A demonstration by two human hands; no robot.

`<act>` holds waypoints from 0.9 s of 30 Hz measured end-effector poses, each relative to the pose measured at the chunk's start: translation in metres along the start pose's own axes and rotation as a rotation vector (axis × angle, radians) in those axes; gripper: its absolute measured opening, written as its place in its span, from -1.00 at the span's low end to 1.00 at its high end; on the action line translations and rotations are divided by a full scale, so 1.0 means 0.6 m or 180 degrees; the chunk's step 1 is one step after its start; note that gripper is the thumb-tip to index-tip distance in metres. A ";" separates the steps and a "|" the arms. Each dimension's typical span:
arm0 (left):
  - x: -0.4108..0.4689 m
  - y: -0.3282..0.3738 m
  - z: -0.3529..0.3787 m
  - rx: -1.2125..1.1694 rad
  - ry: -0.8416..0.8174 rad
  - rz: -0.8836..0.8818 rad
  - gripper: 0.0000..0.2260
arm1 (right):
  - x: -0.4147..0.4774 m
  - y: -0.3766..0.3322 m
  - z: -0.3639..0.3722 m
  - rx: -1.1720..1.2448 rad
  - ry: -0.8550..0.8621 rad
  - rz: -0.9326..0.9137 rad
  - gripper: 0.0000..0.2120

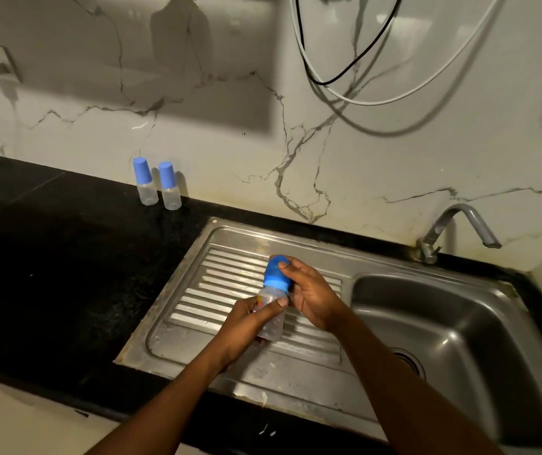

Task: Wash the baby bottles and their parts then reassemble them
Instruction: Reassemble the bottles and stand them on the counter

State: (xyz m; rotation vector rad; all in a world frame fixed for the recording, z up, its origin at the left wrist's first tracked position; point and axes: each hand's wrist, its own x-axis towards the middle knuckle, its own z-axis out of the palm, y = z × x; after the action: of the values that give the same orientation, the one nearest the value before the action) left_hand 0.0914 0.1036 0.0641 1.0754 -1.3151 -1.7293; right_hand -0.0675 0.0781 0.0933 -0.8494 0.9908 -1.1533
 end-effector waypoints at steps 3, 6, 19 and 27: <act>-0.001 0.007 0.013 -0.0045 0.0122 0.0071 -0.48 | -0.011 0.002 -0.003 0.0106 0.0007 -0.0038 -0.54; -0.004 0.019 0.031 0.0033 0.0223 0.0119 -0.52 | -0.019 0.003 -0.010 0.0112 0.0017 -0.0096 -0.54; 0.017 0.043 0.082 0.0070 0.0409 -0.0080 -0.57 | -0.021 -0.011 -0.054 -0.0131 0.0134 -0.0177 -0.54; 0.010 0.023 0.077 -0.0012 0.0830 0.0002 -0.35 | 0.000 0.029 -0.030 -0.0080 0.0009 0.0062 -0.49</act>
State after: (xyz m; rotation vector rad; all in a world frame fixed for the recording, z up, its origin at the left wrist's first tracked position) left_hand 0.0475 0.1126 0.0829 1.2506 -1.1476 -1.5301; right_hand -0.0789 0.0809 0.0712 -0.8564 1.0158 -1.1278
